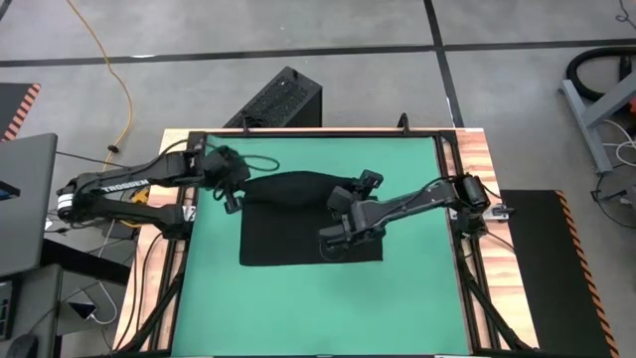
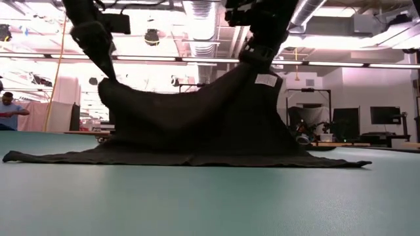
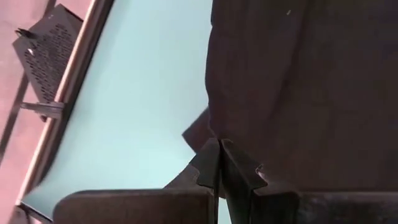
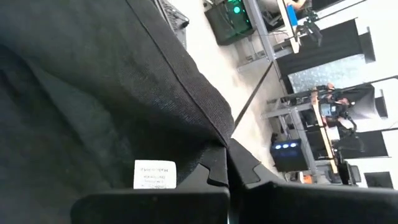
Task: Roll towel
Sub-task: Fold the black towel
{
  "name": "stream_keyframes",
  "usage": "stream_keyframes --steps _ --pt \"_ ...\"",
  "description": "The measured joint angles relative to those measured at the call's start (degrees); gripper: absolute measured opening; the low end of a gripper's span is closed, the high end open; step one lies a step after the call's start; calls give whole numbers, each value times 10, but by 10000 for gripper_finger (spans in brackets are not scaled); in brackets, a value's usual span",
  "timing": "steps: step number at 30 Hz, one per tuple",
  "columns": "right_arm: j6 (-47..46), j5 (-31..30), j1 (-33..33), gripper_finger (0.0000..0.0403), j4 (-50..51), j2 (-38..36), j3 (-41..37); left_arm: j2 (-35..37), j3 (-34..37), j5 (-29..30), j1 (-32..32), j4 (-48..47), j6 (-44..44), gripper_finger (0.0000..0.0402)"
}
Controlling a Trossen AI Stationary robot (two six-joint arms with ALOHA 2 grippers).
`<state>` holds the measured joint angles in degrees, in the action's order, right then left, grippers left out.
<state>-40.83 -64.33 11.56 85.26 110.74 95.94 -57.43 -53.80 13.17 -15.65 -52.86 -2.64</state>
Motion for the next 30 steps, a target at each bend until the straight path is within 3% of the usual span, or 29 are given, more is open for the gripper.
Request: stream_keyframes --steps 13,19,30 --pt "-92 60 43 1 13 0 0 30 12 33 169 -9 157 0" --pt "-111 69 67 1 8 0 0 30 55 42 205 -3 201 0" --pt "-119 149 96 7 -34 2 -9 30 72 46 245 16 235 0"
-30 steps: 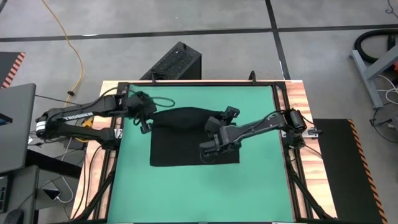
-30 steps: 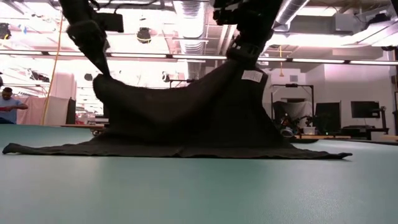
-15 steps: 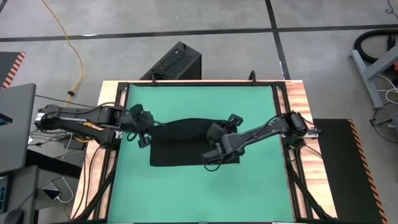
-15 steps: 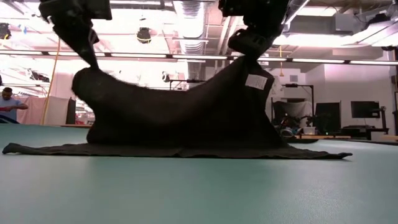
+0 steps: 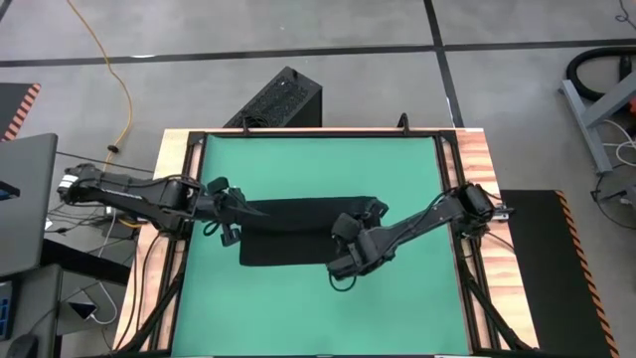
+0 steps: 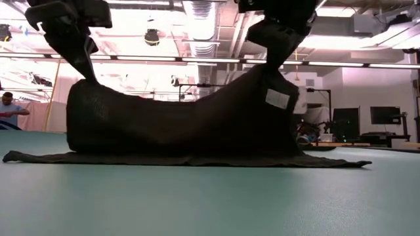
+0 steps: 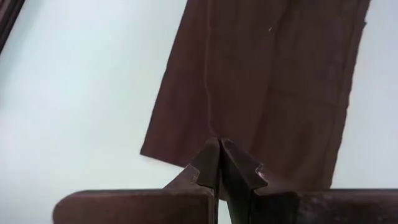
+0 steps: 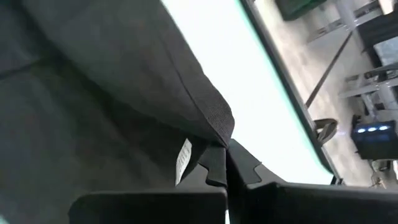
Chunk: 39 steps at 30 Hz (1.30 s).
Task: Roll towel
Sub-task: Fold the black towel
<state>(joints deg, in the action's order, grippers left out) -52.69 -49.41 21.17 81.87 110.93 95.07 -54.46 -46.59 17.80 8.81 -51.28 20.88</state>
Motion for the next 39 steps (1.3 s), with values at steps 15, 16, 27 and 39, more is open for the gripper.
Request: stream_keyframes --steps 15,16,27,39 --pt "0 67 12 34 -20 0 0 0 0 0 56 20 50 0" --pt "0 75 13 37 -20 0 0 0 0 0 60 19 54 0" --pt "11 123 31 52 -20 0 0 0 0 -37 104 52 71 0" --pt "37 151 60 99 -27 0 0 0 0 -70 145 83 58 0"
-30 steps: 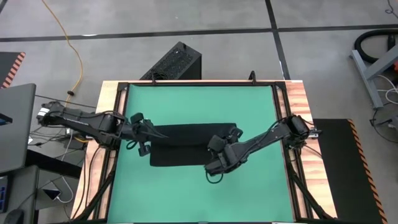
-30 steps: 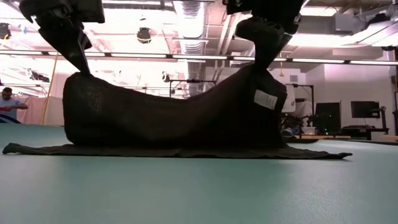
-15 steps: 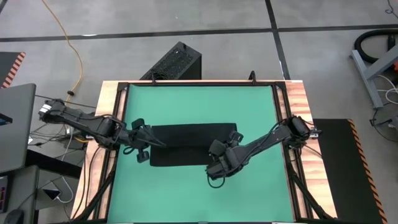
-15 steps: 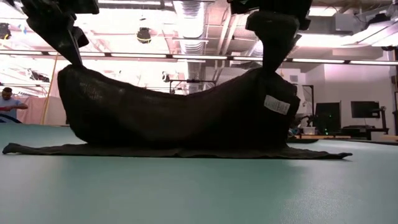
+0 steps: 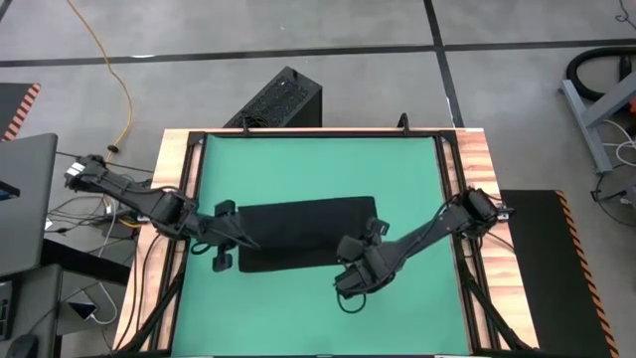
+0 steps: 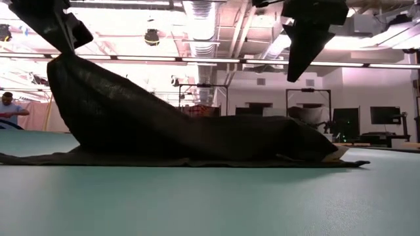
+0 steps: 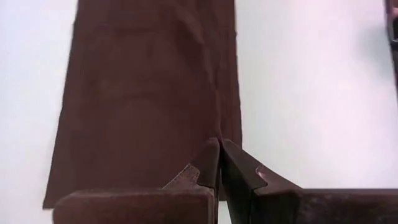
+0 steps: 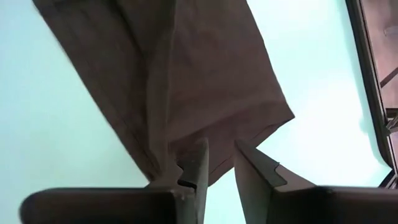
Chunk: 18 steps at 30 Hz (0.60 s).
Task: Roll towel
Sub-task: Fold the black towel
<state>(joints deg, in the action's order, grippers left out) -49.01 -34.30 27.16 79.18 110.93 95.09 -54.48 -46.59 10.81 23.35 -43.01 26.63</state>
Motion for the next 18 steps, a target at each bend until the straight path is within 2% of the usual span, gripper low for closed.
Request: stream_keyframes --steps 6,14,16,18 --pt "0 0 2 128 -7 0 0 -34 0 2 13 16 -31 13" --pt "-3 0 2 161 -6 0 0 -135 0 -56 21 24 -59 93" --pt "-24 -3 0 164 -7 0 -4 -152 0 -38 21 30 -59 110" --pt "-65 -2 -7 164 -6 0 -20 -161 0 9 20 39 -60 120"
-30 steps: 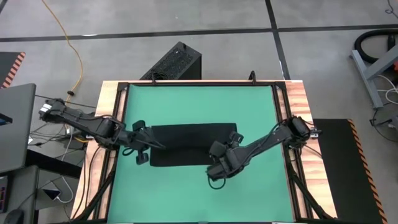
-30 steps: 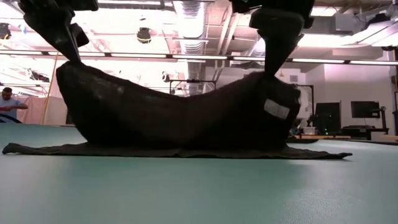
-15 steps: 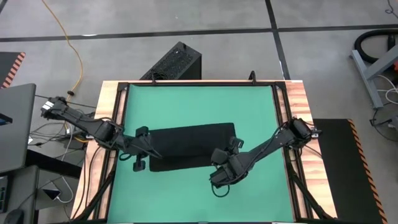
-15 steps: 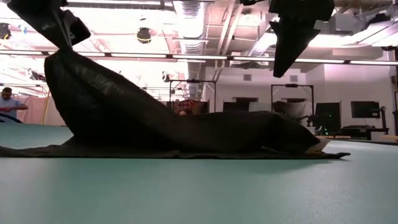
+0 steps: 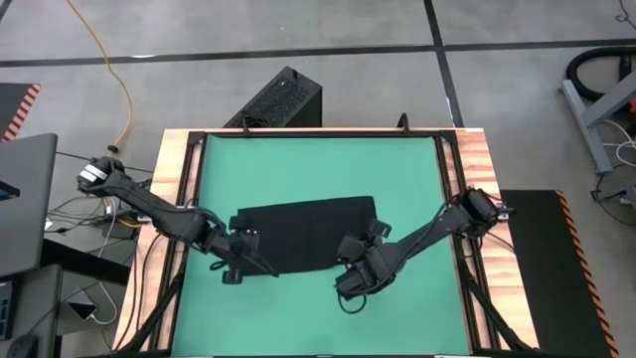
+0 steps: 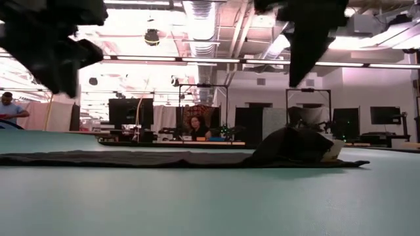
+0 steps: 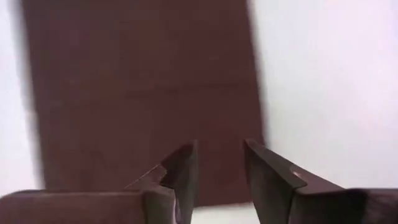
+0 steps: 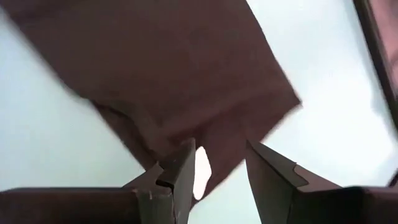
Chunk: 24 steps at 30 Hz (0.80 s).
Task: Roll towel
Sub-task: Fold the black towel
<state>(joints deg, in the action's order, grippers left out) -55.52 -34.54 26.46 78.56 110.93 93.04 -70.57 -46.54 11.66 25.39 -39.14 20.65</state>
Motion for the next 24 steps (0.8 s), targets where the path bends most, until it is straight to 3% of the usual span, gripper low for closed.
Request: stream_keyframes --steps 4,13,18,21,24 --pt "-129 16 -28 164 6 0 -59 2 0 37 -6 33 -15 124" --pt "-236 66 -98 164 -8 -5 -151 2 0 17 -51 77 -82 116" --pt "-212 90 -105 164 -32 -18 -183 3 10 -28 -88 109 -117 116" --pt "-182 61 -88 164 -34 -55 -190 6 56 -96 -119 165 -132 115" --pt "-91 10 -56 162 -55 -111 -190 6 110 -146 -150 220 -134 115"
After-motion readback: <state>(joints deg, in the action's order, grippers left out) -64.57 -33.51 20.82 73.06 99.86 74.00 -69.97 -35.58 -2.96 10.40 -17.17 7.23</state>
